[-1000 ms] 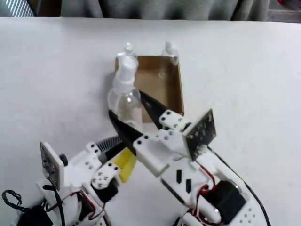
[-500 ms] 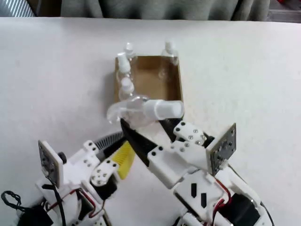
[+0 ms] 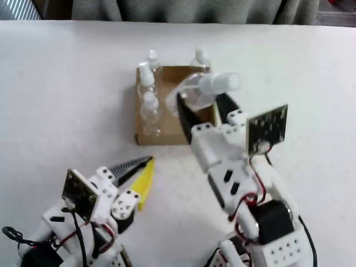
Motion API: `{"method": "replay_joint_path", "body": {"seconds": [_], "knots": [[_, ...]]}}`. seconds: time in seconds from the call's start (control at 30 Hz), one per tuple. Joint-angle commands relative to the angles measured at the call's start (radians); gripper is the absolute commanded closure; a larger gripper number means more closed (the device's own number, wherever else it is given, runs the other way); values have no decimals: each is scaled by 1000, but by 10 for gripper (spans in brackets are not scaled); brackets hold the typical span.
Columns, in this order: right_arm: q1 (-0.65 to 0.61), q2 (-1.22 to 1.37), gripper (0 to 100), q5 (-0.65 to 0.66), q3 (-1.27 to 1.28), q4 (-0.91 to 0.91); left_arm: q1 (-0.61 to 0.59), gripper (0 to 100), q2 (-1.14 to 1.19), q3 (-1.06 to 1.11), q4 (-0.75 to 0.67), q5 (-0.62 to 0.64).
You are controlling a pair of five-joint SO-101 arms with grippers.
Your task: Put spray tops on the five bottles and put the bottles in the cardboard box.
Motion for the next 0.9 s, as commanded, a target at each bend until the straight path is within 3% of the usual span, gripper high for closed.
{"method": "replay_joint_path", "body": {"seconds": [0.0,0.23,0.4,0.6,0.87], "knots": [[101,45,984,-9,-6,-30,-130,980,1,21,-49,-25],[196,122,984,-9,133,-156,-524,980,1,100,-184,-106],[197,245,984,-9,207,-318,-682,980,1,114,-170,-126],[197,441,984,-9,207,-489,-751,980,1,227,-158,-132],[197,636,984,-9,203,-670,-751,980,1,407,-265,-133]]}}
